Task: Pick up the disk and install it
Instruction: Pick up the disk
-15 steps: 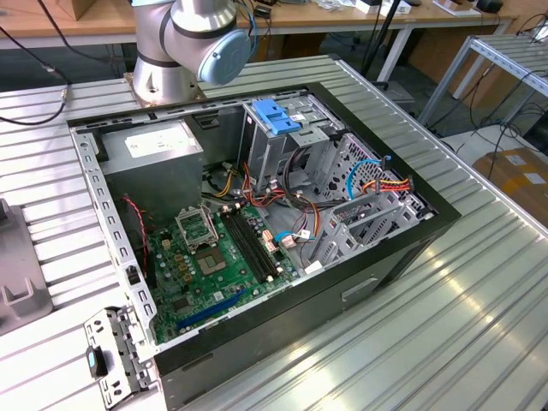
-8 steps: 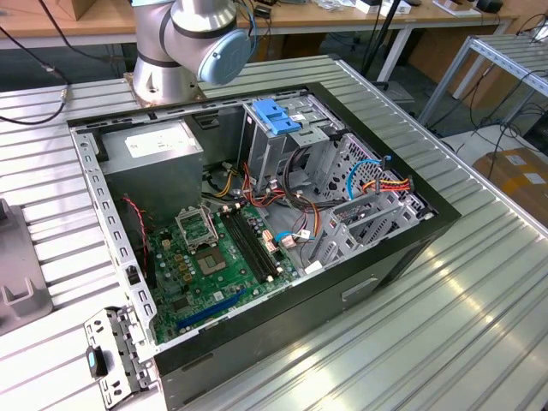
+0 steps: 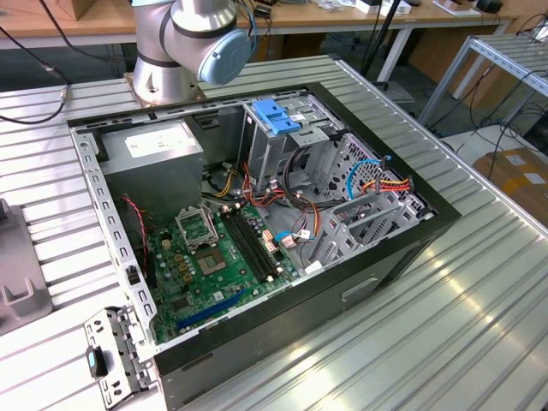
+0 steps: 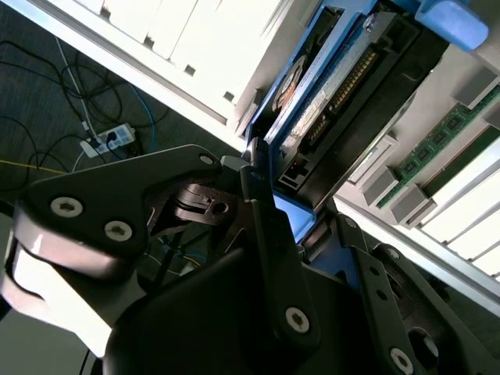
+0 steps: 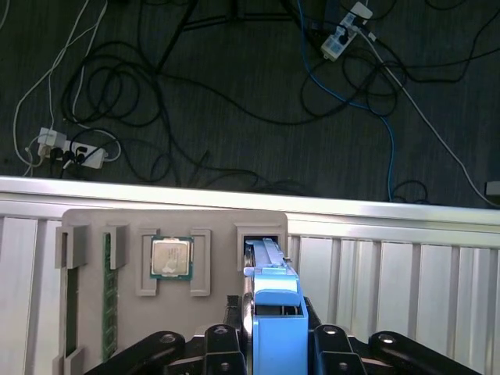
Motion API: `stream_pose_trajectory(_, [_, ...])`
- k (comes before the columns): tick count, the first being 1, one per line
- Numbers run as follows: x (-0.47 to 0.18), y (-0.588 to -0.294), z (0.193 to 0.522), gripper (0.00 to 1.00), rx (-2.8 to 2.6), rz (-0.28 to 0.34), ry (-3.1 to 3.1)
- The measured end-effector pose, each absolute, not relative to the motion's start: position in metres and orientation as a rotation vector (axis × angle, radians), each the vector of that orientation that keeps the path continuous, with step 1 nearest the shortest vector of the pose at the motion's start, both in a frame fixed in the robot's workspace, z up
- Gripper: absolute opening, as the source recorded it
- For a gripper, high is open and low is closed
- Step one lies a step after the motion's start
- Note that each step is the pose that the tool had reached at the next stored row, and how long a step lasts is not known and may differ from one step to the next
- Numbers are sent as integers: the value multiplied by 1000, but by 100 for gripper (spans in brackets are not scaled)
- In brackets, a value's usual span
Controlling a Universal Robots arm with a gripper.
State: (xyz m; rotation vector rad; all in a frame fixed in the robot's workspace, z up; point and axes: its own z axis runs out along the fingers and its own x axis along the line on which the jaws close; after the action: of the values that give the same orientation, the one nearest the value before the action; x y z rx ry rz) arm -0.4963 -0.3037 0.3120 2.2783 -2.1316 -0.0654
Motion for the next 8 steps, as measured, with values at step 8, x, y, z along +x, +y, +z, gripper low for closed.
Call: stream_pose_trajectory(8, [-496,-304,315,37,2278,-65,-2132])
